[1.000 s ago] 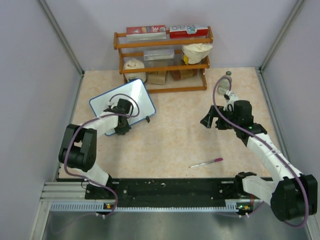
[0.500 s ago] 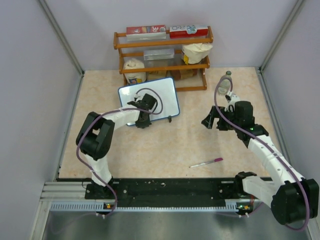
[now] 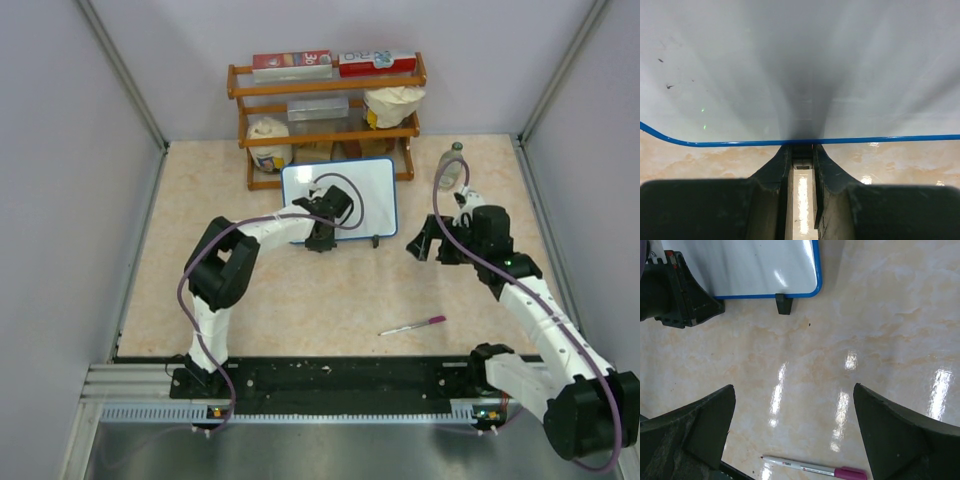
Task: Write a sentence on the whiteboard
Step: Move the whiteboard stand to the center of the board, then pick up the whiteboard marker from the center of the board.
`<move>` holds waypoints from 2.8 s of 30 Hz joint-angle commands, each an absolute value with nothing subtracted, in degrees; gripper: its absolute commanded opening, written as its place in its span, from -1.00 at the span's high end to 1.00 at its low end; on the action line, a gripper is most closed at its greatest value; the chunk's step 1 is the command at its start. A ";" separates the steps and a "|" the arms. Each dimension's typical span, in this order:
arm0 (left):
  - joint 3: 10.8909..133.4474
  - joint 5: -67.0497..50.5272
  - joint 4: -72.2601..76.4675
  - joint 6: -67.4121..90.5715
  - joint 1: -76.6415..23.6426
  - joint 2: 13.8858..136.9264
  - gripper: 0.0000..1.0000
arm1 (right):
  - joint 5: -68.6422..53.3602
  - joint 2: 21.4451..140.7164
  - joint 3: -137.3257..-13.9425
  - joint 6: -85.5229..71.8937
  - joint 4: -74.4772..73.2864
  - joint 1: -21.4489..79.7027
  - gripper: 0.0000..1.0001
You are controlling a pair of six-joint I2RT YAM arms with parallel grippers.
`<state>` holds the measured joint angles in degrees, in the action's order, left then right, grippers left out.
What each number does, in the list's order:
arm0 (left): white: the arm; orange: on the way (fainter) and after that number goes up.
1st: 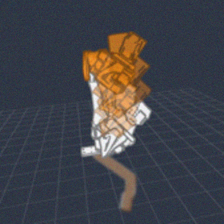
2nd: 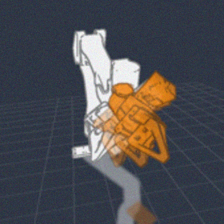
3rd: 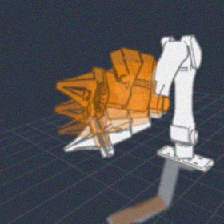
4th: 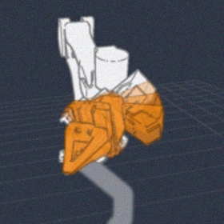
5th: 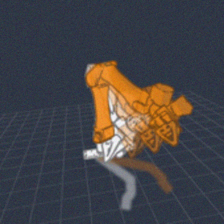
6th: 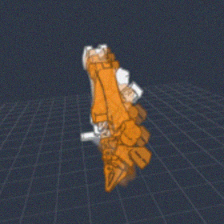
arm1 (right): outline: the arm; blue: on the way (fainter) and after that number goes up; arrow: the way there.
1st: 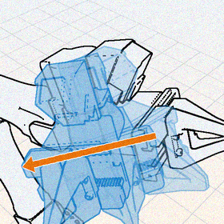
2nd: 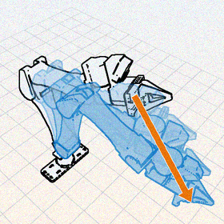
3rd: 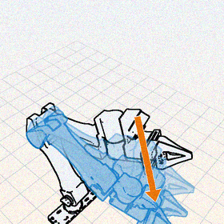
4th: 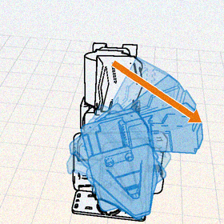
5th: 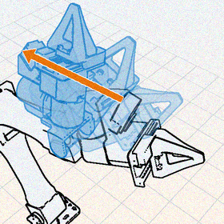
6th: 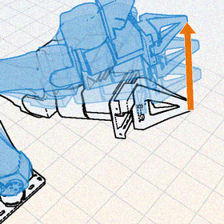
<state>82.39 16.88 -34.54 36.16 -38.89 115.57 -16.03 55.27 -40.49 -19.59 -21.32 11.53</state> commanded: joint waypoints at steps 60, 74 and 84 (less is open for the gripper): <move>76.37 -3.79 -19.60 4.74 -77.60 106.08 -0.64 | -15.82 52.29 -33.75 -29.80 -26.19 -4.31 -0.98; 74.71 5.98 -16.70 5.10 -77.35 109.77 -0.52 | -17.67 50.98 -33.40 -28.30 -26.28 -4.39 -0.98; 75.06 -1.67 -15.38 7.29 -74.09 114.34 -0.09 | -18.19 50.45 -31.82 -27.69 -25.84 -4.39 -0.98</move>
<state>74.15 0.71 -17.67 6.35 -74.81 112.22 -17.52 51.64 -32.58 -28.51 -26.98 -3.66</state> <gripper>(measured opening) 0.570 0.989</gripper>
